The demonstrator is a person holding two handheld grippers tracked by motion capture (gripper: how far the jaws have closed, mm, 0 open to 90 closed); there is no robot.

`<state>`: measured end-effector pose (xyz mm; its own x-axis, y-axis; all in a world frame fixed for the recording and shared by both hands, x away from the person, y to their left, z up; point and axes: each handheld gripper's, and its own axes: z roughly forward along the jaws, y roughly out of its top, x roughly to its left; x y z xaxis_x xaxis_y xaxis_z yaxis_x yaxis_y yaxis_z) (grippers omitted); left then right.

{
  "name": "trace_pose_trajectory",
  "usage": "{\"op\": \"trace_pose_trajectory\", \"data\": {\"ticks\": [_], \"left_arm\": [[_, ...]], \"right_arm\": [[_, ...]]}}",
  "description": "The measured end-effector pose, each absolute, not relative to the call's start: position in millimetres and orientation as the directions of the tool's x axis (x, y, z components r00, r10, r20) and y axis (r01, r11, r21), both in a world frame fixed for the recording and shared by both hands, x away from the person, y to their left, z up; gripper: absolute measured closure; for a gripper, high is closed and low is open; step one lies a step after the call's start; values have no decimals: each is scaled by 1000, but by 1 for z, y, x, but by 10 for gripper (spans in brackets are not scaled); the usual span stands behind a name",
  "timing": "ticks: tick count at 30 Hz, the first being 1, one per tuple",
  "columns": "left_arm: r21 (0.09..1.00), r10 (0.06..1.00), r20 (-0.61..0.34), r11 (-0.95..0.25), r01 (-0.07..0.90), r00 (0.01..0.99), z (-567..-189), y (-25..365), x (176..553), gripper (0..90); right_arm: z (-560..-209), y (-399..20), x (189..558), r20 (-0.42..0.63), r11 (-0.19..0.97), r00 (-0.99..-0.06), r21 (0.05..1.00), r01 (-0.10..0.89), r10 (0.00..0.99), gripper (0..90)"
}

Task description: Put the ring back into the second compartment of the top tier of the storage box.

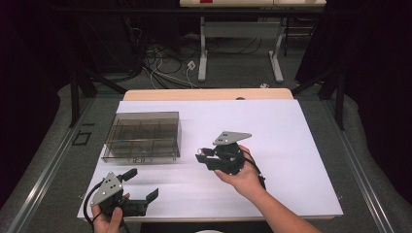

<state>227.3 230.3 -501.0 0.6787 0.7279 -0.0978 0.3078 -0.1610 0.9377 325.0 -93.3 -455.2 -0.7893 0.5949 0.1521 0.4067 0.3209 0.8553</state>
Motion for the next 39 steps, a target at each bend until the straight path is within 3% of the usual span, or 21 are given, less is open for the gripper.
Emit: {"op": "trace_pose_trajectory", "data": {"ticks": [19, 39], "left_arm": [[938, 744, -105, -146, 314, 659, -502, 236, 223, 1], [938, 740, -111, -142, 315, 664, -501, 238, 224, 1]], "right_arm": [[-434, -40, 343, 129, 364, -830, 855, 370, 543, 683], [-435, 4, 356, 108, 392, -840, 847, 357, 532, 683]]}}
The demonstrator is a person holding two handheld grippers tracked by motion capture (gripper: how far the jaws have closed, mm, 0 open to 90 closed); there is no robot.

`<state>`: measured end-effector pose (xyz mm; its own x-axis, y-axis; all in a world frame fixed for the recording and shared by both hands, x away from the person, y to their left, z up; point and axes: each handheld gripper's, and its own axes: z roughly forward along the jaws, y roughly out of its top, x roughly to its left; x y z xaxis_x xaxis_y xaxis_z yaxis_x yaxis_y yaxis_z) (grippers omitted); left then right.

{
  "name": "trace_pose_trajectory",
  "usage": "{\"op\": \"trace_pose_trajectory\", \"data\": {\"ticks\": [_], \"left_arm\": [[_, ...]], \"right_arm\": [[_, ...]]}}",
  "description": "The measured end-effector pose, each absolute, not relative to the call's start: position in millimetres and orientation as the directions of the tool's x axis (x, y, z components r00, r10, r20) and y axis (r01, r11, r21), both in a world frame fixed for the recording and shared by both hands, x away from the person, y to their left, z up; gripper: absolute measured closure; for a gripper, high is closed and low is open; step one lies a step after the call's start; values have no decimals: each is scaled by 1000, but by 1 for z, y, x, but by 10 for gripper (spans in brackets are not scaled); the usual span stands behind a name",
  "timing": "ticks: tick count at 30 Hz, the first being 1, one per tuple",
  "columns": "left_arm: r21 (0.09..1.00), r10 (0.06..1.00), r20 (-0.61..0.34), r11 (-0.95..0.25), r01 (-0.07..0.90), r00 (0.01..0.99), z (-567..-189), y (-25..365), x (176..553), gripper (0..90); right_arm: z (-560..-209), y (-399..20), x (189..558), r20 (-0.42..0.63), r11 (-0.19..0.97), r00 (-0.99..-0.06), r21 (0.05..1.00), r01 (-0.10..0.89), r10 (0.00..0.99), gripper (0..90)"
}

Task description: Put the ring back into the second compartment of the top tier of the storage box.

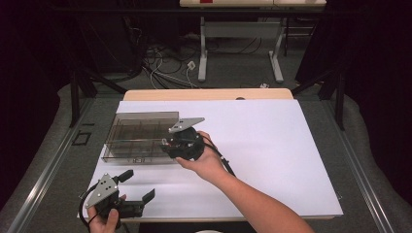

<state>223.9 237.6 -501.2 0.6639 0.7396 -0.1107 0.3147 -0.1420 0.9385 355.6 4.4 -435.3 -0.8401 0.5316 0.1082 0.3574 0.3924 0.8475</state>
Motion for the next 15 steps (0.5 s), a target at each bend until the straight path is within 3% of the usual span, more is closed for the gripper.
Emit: {"op": "trace_pose_trajectory", "data": {"ticks": [15], "left_arm": [[938, 735, -110, -145, 314, 669, -501, 237, 224, 1]], "right_arm": [[-439, 30, 363, 104, 407, -840, 839, 362, 532, 683]]}}
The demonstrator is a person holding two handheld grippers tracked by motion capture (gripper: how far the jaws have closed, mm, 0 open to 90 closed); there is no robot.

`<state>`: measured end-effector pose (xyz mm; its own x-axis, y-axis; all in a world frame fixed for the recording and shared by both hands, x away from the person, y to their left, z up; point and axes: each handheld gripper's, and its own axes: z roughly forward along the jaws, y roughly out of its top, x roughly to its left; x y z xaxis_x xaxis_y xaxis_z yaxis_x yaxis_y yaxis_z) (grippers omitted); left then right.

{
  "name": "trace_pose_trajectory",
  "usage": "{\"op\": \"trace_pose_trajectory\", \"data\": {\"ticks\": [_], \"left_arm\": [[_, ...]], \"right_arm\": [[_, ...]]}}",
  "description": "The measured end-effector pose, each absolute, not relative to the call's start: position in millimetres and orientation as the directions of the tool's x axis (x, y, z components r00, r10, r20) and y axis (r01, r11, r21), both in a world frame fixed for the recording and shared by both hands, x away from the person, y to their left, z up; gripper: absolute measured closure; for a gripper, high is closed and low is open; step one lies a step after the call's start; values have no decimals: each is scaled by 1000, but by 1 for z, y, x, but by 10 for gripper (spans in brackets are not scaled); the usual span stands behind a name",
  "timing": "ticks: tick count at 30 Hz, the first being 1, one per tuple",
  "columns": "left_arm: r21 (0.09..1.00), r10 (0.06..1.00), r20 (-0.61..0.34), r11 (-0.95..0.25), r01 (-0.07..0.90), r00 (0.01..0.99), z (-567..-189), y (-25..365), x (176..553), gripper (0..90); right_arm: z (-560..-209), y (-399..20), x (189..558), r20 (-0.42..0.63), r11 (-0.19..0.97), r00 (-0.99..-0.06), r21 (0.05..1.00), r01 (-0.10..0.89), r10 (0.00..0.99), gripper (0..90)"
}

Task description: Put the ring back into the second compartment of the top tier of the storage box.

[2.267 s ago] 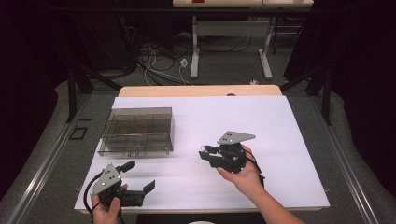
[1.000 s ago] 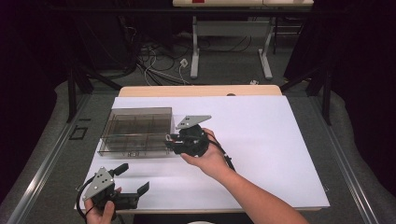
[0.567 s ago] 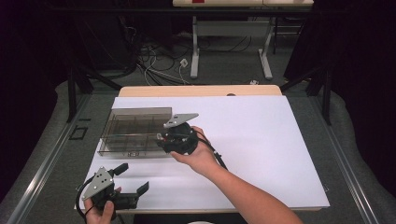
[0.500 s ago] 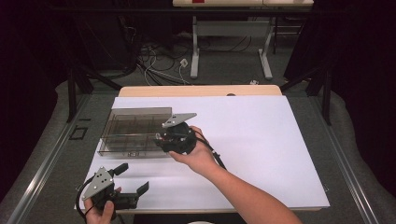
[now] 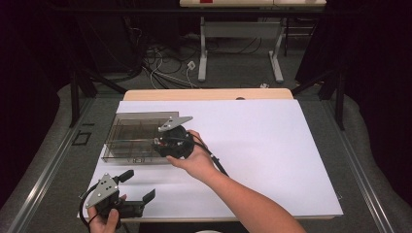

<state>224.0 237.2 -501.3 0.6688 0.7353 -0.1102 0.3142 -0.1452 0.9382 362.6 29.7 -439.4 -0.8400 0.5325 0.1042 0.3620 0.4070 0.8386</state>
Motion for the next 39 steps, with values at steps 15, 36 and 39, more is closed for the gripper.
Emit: {"op": "trace_pose_trajectory", "data": {"ticks": [15, 36, 39], "left_arm": [[938, 732, -108, -149, 312, 673, -501, 237, 224, 1], [937, 726, -109, -153, 313, 679, -501, 237, 225, 1], [937, 725, -108, -154, 313, 681, -501, 237, 225, 1]], "right_arm": [[-444, 52, 370, 91, 413, -836, 837, 359, 541, 682], [-453, 71, 374, 77, 414, -847, 847, 334, 526, 679], [-455, 76, 374, 63, 428, -848, 842, 328, 526, 677]]}}
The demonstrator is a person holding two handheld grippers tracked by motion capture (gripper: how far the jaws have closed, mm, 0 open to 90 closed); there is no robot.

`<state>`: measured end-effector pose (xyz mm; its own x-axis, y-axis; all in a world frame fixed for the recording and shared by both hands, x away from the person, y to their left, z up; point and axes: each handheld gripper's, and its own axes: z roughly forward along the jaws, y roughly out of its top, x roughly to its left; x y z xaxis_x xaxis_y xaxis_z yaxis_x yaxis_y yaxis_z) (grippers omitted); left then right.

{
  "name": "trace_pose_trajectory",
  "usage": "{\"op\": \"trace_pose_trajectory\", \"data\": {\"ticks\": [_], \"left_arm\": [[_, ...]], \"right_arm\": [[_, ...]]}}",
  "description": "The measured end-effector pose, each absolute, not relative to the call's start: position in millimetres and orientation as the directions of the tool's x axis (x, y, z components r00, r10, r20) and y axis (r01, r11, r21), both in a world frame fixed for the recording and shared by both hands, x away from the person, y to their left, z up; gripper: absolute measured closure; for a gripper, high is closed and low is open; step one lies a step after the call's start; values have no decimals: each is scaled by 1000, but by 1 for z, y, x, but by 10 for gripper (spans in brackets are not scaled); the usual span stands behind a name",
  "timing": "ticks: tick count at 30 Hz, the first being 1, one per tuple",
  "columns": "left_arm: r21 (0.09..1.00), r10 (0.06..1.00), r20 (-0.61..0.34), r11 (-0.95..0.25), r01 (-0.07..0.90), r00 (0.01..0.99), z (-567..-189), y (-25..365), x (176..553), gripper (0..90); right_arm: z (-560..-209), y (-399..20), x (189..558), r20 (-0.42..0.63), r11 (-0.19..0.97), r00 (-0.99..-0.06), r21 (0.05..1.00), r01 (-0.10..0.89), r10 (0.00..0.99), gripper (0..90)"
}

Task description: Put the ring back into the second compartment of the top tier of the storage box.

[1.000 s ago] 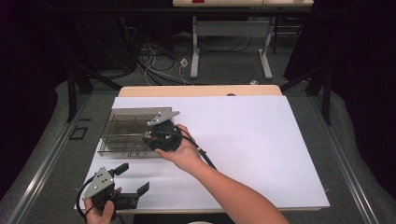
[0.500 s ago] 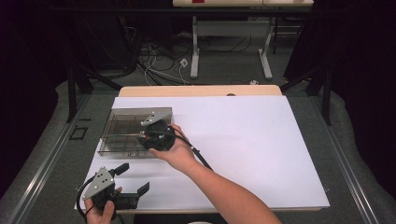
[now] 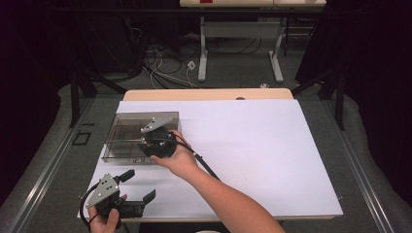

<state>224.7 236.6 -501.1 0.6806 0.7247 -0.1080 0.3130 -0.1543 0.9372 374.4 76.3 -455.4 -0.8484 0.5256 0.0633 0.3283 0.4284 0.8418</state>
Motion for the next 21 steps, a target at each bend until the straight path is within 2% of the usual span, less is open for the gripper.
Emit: {"op": "trace_pose_trajectory", "data": {"ticks": [21], "left_arm": [[937, 723, -108, -155, 312, 683, -501, 237, 225, 1]], "right_arm": [[-464, 88, 376, 48, 475, -859, 817, 328, 510, 670]]}}
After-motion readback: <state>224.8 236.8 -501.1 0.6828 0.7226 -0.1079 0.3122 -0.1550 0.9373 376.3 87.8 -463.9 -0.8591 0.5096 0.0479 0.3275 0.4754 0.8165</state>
